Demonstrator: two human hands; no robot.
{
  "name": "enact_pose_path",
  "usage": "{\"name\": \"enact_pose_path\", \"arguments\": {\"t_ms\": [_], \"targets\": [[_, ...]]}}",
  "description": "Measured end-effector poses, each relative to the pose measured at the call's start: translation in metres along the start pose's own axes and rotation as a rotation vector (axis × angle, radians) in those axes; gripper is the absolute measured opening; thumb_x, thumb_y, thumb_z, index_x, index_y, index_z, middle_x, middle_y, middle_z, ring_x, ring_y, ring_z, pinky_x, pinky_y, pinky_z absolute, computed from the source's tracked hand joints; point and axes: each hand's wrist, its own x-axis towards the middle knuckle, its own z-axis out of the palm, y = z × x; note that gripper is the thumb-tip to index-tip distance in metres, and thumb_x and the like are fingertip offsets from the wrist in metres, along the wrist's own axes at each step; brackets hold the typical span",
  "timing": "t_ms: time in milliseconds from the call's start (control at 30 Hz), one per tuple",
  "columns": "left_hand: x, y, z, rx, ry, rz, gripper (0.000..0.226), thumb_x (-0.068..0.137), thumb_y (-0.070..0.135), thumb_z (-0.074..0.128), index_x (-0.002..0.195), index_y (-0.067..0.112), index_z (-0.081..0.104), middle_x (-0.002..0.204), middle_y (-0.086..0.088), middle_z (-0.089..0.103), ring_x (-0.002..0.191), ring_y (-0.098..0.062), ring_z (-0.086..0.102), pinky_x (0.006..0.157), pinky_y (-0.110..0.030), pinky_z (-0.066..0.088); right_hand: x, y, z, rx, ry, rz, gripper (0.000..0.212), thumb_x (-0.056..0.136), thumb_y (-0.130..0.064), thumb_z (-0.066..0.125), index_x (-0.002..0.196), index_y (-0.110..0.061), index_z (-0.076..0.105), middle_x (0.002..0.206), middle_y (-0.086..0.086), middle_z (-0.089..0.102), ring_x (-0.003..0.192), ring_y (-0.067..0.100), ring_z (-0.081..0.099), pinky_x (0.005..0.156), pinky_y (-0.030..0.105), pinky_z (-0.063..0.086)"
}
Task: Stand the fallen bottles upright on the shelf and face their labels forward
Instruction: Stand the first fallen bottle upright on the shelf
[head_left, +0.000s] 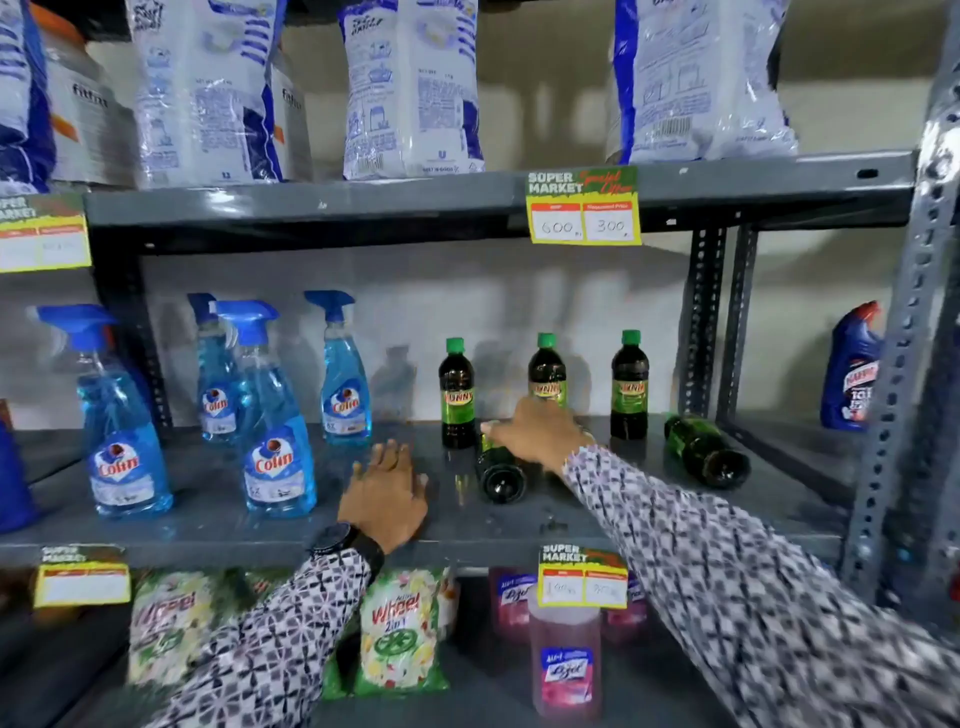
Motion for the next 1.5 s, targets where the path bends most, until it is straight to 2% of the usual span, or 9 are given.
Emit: {"name": "enact_pose_path", "arguments": {"t_ms": [100, 233, 333, 500, 733, 867, 1133, 1367, 1500], "targets": [[0.004, -0.007, 0.009, -0.015, -0.091, -0.062, 0.048, 0.105, 0.035, 0.032, 0.137, 0.004, 0.050, 0.149, -0.022, 0.050, 0.138, -0.039, 0.047, 0.116, -0.050, 0.035, 0.019, 0.001, 0.005, 0.239, -0.284, 0.238, 0.055, 0.097, -0.050, 0.068, 0.131, -0.008, 0.055, 0.145, 0.019, 0.057, 0.119, 0.040, 0.063, 0.091, 0.049, 0.062], [0.014, -0.013, 0.017, 0.117, -0.187, -0.013, 0.069, 0.089, 0.040, 0.009, 0.131, 0.011, 0.055, 0.146, -0.017, 0.050, 0.139, -0.035, 0.043, 0.116, -0.056, 0.030, 0.028, 0.001, 0.013, 0.441, -0.385, 0.445, 0.046, 0.093, -0.042, 0.076, 0.121, -0.011, 0.055, 0.100, 0.012, 0.060, 0.085, 0.029, 0.060, 0.096, 0.047, 0.060], [0.017, -0.018, 0.021, 0.126, -0.192, -0.022, 0.070, 0.087, 0.041, 0.009, 0.131, 0.012, 0.054, 0.146, -0.015, 0.050, 0.139, -0.035, 0.044, 0.115, -0.057, 0.031, 0.029, 0.003, 0.017, 0.553, -0.393, 0.519, 0.030, 0.091, -0.038, 0.077, 0.099, -0.014, 0.060, 0.092, 0.011, 0.063, 0.080, 0.025, 0.064, 0.097, 0.045, 0.059], [0.017, -0.017, 0.025, 0.094, -0.150, -0.015, 0.069, 0.091, 0.043, 0.010, 0.135, 0.012, 0.053, 0.148, -0.014, 0.049, 0.143, -0.034, 0.041, 0.115, -0.057, 0.030, 0.034, 0.003, 0.024, 0.759, -0.218, 0.384, 0.041, 0.081, -0.033, 0.087, 0.107, -0.013, 0.063, 0.098, 0.011, 0.072, 0.084, 0.028, 0.073, 0.072, 0.045, 0.064], [0.015, -0.013, 0.022, 0.030, -0.145, -0.046, 0.060, 0.101, 0.039, 0.020, 0.146, 0.008, 0.046, 0.158, -0.014, 0.043, 0.149, -0.030, 0.038, 0.123, -0.056, 0.023, 0.018, 0.005, 0.058, 0.570, 0.283, 0.027, 0.062, 0.072, -0.037, 0.093, 0.111, -0.022, 0.048, 0.102, -0.007, 0.065, 0.092, 0.017, 0.065, 0.082, 0.038, 0.051], [0.014, -0.013, 0.023, 0.032, -0.147, -0.038, 0.059, 0.101, 0.038, 0.020, 0.145, 0.007, 0.047, 0.157, -0.014, 0.045, 0.147, -0.029, 0.040, 0.123, -0.056, 0.023, 0.016, 0.015, 0.080, 0.498, 0.311, 0.011, 0.064, 0.072, -0.046, 0.090, 0.113, -0.023, 0.046, 0.109, -0.003, 0.066, 0.099, 0.023, 0.069, 0.087, 0.047, 0.057], [0.014, -0.015, 0.022, 0.067, -0.173, -0.018, 0.060, 0.103, 0.038, 0.020, 0.149, 0.007, 0.043, 0.161, -0.014, 0.040, 0.151, -0.029, 0.034, 0.126, -0.057, 0.018, 0.015, 0.023, 0.094, 0.568, 0.329, -0.019, 0.074, 0.073, -0.049, 0.089, 0.128, -0.024, 0.046, 0.121, -0.006, 0.062, 0.106, 0.015, 0.063, 0.090, 0.035, 0.052], [0.015, -0.015, 0.023, 0.073, -0.173, -0.007, 0.060, 0.103, 0.039, 0.020, 0.149, 0.008, 0.042, 0.162, -0.014, 0.039, 0.152, -0.028, 0.033, 0.127, -0.055, 0.017, 0.022, 0.029, 0.092, 0.792, 0.121, -0.014, 0.077, 0.086, -0.007, 0.076, 0.154, -0.027, 0.046, 0.127, -0.006, 0.069, 0.117, 0.012, 0.065, 0.111, 0.042, 0.050], [0.014, -0.013, 0.021, 0.071, -0.186, -0.011, 0.060, 0.104, 0.038, 0.020, 0.153, 0.008, 0.039, 0.164, -0.014, 0.035, 0.155, -0.028, 0.029, 0.128, -0.055, 0.014, 0.024, 0.027, 0.097, 0.673, 0.186, -0.008, 0.086, 0.073, -0.026, 0.091, 0.148, -0.024, 0.049, 0.129, -0.004, 0.063, 0.119, 0.015, 0.062, 0.107, 0.039, 0.051]]}}
